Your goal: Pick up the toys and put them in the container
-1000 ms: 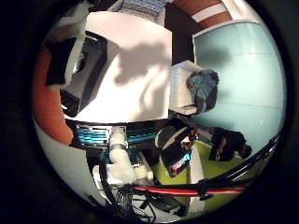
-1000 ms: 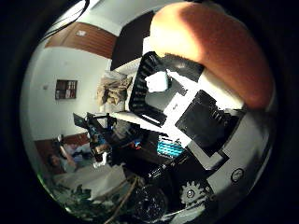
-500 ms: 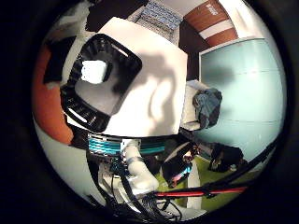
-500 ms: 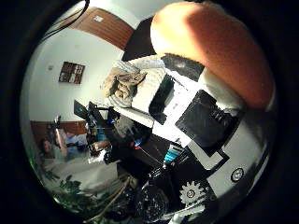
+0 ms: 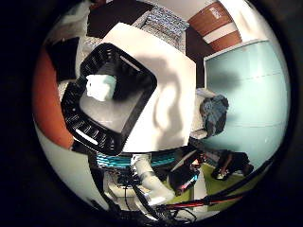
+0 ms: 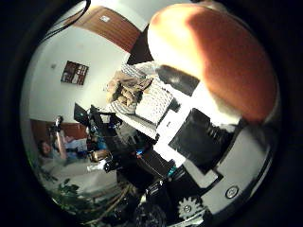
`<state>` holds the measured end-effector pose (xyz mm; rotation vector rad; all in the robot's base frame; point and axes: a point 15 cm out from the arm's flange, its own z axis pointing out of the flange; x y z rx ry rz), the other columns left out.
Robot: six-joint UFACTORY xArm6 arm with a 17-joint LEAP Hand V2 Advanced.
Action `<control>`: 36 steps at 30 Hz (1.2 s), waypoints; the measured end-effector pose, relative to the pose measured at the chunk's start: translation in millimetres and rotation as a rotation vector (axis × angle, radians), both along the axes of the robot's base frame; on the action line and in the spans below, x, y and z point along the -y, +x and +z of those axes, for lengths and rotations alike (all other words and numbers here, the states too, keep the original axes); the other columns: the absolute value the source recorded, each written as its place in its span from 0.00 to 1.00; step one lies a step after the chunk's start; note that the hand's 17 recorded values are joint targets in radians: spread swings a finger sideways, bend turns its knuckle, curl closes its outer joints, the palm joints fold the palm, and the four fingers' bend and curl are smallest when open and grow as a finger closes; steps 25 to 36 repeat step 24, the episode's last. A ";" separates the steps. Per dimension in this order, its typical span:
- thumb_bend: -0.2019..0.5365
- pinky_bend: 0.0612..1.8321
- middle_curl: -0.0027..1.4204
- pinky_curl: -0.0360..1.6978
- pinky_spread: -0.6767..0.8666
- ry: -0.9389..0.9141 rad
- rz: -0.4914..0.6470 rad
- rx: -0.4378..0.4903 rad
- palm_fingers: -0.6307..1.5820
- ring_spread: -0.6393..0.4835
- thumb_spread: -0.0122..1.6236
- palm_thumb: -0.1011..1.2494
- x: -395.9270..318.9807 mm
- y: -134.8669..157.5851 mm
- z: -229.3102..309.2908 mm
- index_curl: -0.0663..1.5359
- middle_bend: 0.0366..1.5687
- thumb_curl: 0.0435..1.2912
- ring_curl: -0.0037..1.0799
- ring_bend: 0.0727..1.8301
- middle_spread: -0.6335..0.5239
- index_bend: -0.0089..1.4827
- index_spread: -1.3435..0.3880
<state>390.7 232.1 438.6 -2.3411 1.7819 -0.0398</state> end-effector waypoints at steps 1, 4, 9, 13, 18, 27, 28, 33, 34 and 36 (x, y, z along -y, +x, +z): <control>0.24 0.46 0.53 0.58 0.16 -0.001 0.000 -0.002 0.52 0.30 0.74 0.59 0.6 -0.1 -0.6 0.52 0.55 0.35 0.68 0.59 0.38 0.22 0.56; 0.25 0.40 0.47 0.56 0.21 -0.010 0.001 -0.009 0.45 0.33 0.76 0.57 6.9 1.1 -2.8 0.45 0.45 0.32 0.60 0.54 0.39 0.17 0.52; 0.25 0.31 0.39 0.52 0.40 -0.013 -0.007 -0.011 0.42 0.43 0.75 0.56 14.9 4.4 -3.9 0.38 0.34 0.30 0.51 0.48 0.43 0.15 0.51; 0.25 0.26 0.36 0.49 0.51 -0.013 -0.009 -0.010 0.43 0.47 0.75 0.56 16.9 3.6 -2.8 0.35 0.31 0.29 0.46 0.46 0.44 0.14 0.51; 0.25 0.22 0.33 0.46 0.58 -0.008 -0.023 0.003 0.46 0.46 0.75 0.56 30.0 2.8 4.8 0.31 0.30 0.28 0.42 0.46 0.44 0.13 0.52; 0.25 0.20 0.31 0.44 0.60 -0.005 -0.041 0.000 0.47 0.45 0.75 0.56 54.6 -13.2 1.0 0.29 0.30 0.27 0.39 0.46 0.44 0.13 0.52; 0.25 0.20 0.31 0.44 0.60 -0.005 -0.041 0.000 0.47 0.45 0.75 0.56 54.6 -13.2 1.0 0.29 0.30 0.27 0.39 0.46 0.44 0.13 0.52; 0.25 0.20 0.31 0.44 0.60 -0.005 -0.041 0.000 0.47 0.45 0.75 0.56 54.6 -13.2 1.0 0.29 0.30 0.27 0.39 0.46 0.44 0.13 0.52; 0.25 0.20 0.31 0.44 0.60 -0.005 -0.041 0.000 0.47 0.45 0.75 0.56 54.6 -13.2 1.0 0.29 0.30 0.27 0.39 0.46 0.44 0.13 0.52; 0.25 0.20 0.31 0.44 0.60 -0.005 -0.041 0.000 0.47 0.45 0.75 0.56 54.6 -13.2 1.0 0.29 0.30 0.27 0.39 0.46 0.44 0.13 0.52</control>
